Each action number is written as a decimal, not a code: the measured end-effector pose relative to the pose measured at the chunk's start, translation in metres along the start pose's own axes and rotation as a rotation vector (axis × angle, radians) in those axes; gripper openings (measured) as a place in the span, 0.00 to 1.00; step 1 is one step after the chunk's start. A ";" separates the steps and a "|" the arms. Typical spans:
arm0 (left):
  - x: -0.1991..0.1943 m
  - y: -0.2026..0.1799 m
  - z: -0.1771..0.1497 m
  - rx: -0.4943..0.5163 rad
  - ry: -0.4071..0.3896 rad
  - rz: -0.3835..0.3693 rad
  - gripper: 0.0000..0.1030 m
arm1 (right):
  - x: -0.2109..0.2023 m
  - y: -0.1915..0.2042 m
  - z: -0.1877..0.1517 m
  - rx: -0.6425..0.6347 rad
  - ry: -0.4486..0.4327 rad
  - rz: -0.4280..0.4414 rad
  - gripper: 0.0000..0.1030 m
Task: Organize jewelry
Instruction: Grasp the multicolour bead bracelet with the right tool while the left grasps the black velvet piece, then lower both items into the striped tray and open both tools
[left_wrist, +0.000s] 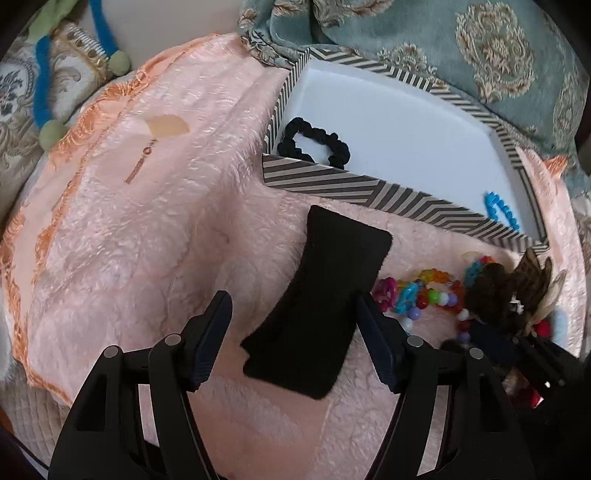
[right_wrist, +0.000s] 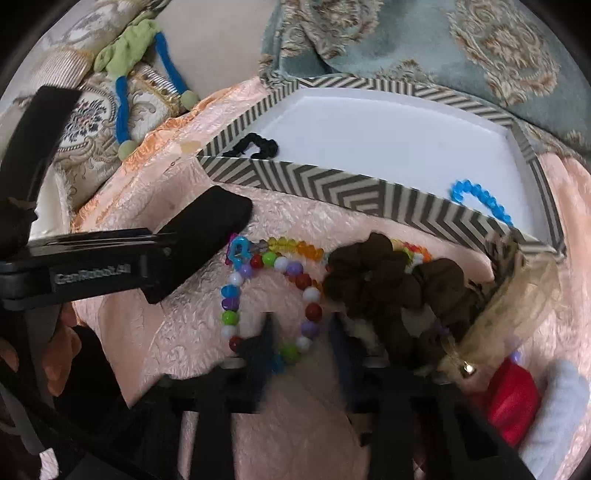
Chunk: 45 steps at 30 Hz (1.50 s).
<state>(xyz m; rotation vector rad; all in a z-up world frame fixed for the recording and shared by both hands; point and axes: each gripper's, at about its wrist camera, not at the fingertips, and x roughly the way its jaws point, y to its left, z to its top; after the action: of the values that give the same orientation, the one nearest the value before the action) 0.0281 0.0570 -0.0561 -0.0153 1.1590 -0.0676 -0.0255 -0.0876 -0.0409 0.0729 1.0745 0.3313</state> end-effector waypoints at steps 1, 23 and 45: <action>0.002 -0.001 0.000 0.008 0.002 0.006 0.68 | 0.000 -0.001 0.000 -0.002 -0.001 0.007 0.13; -0.071 -0.005 0.001 0.019 -0.153 -0.091 0.15 | -0.105 0.003 0.024 -0.011 -0.221 0.103 0.08; -0.098 -0.035 0.049 0.081 -0.270 -0.032 0.15 | -0.137 -0.029 0.088 -0.022 -0.311 0.007 0.08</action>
<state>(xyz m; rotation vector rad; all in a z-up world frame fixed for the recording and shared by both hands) 0.0322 0.0275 0.0549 0.0277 0.8855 -0.1367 -0.0009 -0.1476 0.1120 0.1045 0.7624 0.3261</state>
